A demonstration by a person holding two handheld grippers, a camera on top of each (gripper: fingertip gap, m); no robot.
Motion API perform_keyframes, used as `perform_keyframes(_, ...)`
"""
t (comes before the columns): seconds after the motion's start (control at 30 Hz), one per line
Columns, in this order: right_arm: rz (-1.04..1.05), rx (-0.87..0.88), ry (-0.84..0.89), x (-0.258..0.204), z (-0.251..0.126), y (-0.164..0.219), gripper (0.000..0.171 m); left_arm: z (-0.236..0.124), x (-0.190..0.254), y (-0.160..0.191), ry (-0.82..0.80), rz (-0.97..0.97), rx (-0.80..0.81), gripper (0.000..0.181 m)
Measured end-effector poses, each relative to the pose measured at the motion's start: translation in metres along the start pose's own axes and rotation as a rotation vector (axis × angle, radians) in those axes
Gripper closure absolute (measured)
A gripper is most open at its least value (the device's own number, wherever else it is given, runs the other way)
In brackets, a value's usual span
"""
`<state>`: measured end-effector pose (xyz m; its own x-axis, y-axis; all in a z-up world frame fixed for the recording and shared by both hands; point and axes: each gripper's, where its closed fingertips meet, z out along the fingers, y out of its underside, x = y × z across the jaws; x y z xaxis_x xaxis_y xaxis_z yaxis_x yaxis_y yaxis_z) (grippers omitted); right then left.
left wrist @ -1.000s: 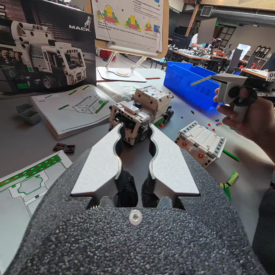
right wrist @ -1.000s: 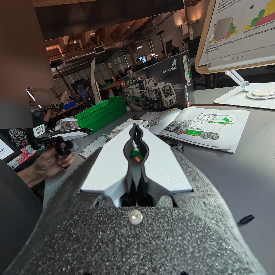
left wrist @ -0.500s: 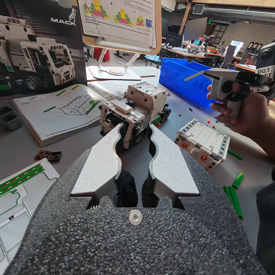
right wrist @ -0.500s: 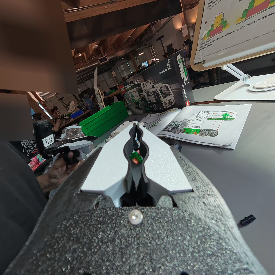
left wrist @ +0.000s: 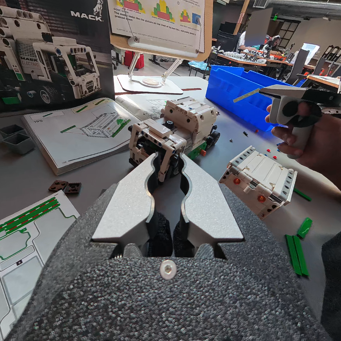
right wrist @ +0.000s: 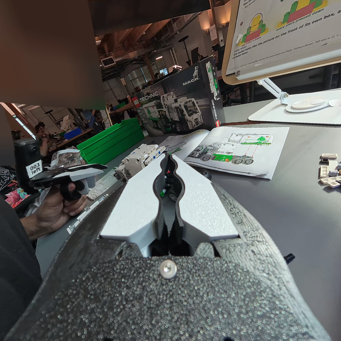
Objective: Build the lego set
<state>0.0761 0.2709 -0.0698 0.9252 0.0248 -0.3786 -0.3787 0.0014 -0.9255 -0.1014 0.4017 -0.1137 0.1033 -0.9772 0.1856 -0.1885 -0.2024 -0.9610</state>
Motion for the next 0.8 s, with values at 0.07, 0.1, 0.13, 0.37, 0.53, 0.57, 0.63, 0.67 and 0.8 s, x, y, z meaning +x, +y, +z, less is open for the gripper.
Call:
perform_keyframes(0.07, 0.002, 0.001, -0.001, -0.0002, -0.0002, 0.0001, 0.171, 0.0007, 0.0019, 0.0007, -0.009, 0.028, -0.004, 0.166)
perform_keyframes(0.1, 0.007, 0.003, -0.005, -0.0006, -0.0002, -0.0002, 0.171, 0.0011, 0.0026, 0.0015, -0.007, 0.033, -0.009, 0.166)
perform_keyframes(0.13, 0.011, 0.004, -0.008, -0.001, 0.0, -0.0005, 0.171, 0.0011, 0.0024, 0.0013, -0.008, 0.032, -0.008, 0.166)
perform_keyframes(0.37, 0.006, -0.007, -0.01, -0.0018, 0.002, 0.0014, 0.171, -0.0016, -0.0005, -0.0024, -0.002, -0.003, 0.017, 0.166)
perform_keyframes(0.53, 0.008, -0.009, -0.008, -0.0011, 0.0021, 0.0018, 0.171, -0.0005, 0.0017, -0.0012, 0.005, 0.008, 0.008, 0.166)
perform_keyframes(0.57, 0.008, -0.009, -0.008, -0.0009, 0.0021, 0.0018, 0.171, -0.0005, 0.0018, -0.0011, 0.007, 0.006, 0.008, 0.166)
perform_keyframes(0.63, 0.01, -0.01, -0.008, -0.0008, 0.0024, 0.0019, 0.171, -0.0006, 0.0015, -0.0014, 0.009, 0.002, 0.009, 0.166)
perform_keyframes(0.67, 0.009, -0.01, -0.008, -0.0008, 0.0025, 0.0019, 0.171, -0.0008, 0.0014, -0.0016, 0.009, 0.0, 0.011, 0.166)
perform_keyframes(0.8, 0.012, -0.014, -0.011, -0.0013, 0.0032, 0.0025, 0.171, -0.0003, 0.0013, -0.0012, 0.009, -0.001, 0.008, 0.166)
